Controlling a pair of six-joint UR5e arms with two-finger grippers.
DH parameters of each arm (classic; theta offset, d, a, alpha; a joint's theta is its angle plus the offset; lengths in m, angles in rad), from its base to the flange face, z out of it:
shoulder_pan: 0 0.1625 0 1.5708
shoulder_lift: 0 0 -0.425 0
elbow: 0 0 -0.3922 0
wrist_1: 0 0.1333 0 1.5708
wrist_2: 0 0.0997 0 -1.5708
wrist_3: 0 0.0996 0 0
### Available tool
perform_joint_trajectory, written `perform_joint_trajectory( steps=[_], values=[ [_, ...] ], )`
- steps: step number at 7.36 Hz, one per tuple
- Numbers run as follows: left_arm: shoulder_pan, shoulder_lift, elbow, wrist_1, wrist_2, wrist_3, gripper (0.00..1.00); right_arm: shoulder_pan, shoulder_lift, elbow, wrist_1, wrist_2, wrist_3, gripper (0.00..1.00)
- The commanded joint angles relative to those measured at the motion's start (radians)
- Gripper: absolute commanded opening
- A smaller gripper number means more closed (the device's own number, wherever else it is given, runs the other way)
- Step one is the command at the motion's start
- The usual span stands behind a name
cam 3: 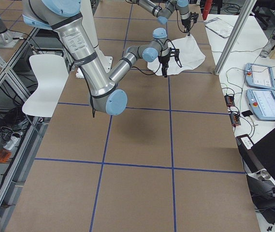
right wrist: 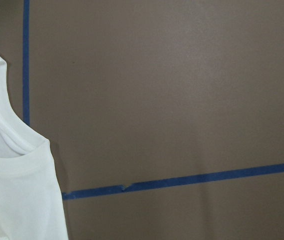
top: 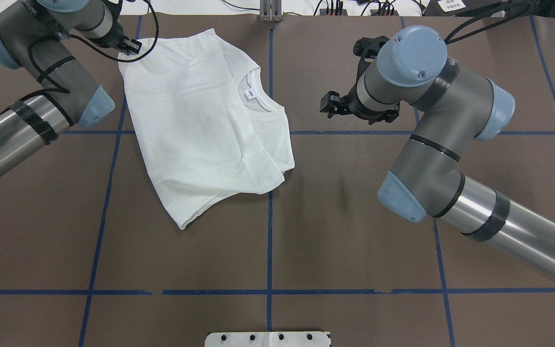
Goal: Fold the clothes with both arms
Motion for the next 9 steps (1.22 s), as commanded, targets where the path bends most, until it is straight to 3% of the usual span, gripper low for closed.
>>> perform_joint_trajectory(
  steps=[1, 2, 3, 5, 6, 9],
  values=[
    [-0.016, 0.088, -0.115, -0.005, -0.105, 0.001, 1.00, -0.018, 0.227, -0.301, 0.095, -0.052, 0.099, 1.00],
    [-0.018, 0.118, -0.158, -0.005, -0.113, -0.007, 1.00, -0.033, 0.298, -0.464, 0.240, -0.095, 0.150, 1.00],
    [-0.018, 0.141, -0.190, -0.005, -0.114, -0.010, 1.00, -0.045, 0.341, -0.546, 0.292, -0.117, 0.174, 0.98],
    [-0.018, 0.150, -0.194, -0.005, -0.115, -0.011, 1.00, -0.074, 0.345, -0.605, 0.361, -0.162, 0.175, 0.81],
    [-0.018, 0.152, -0.194, -0.005, -0.114, -0.011, 1.00, -0.085, 0.345, -0.623, 0.376, -0.177, 0.175, 0.78],
    [-0.016, 0.156, -0.192, -0.010, -0.114, -0.011, 1.00, -0.107, 0.342, -0.643, 0.377, -0.199, 0.172, 0.77]
  ],
)
